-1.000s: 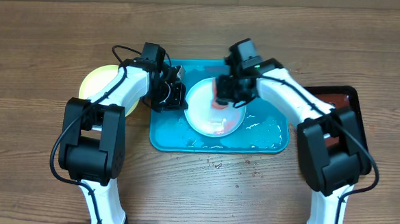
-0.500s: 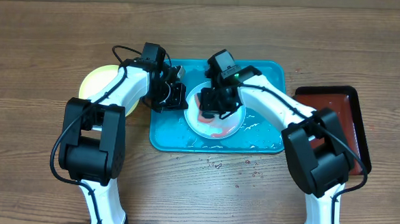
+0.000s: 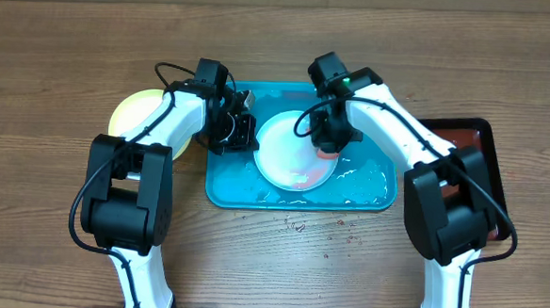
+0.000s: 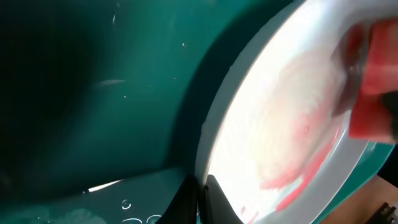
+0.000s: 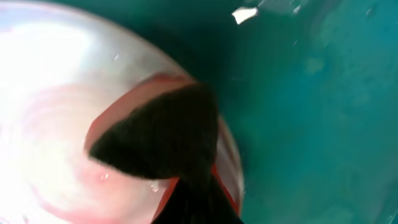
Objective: Clean dirty plates on tray and stack at the side
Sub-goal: 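Scrub the white plate with the sponge while left gripper holds it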
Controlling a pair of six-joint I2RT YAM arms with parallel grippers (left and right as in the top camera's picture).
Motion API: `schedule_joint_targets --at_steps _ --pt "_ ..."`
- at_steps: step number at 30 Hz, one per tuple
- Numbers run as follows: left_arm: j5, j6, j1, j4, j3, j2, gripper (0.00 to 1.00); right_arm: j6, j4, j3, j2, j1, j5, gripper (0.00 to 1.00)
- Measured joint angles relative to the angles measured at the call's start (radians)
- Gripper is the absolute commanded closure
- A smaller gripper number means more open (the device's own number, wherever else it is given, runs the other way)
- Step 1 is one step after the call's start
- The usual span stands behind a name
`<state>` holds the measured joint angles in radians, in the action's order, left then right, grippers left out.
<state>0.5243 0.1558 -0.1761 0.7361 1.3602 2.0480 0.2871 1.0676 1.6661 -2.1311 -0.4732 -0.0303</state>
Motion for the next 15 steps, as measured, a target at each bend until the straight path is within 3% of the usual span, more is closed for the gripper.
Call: schedule_joint_targets --at_steps 15 --pt "-0.001 -0.002 0.0 0.0 0.0 0.0 0.96 0.031 -0.097 -0.04 -0.003 -0.154 0.094 0.96"
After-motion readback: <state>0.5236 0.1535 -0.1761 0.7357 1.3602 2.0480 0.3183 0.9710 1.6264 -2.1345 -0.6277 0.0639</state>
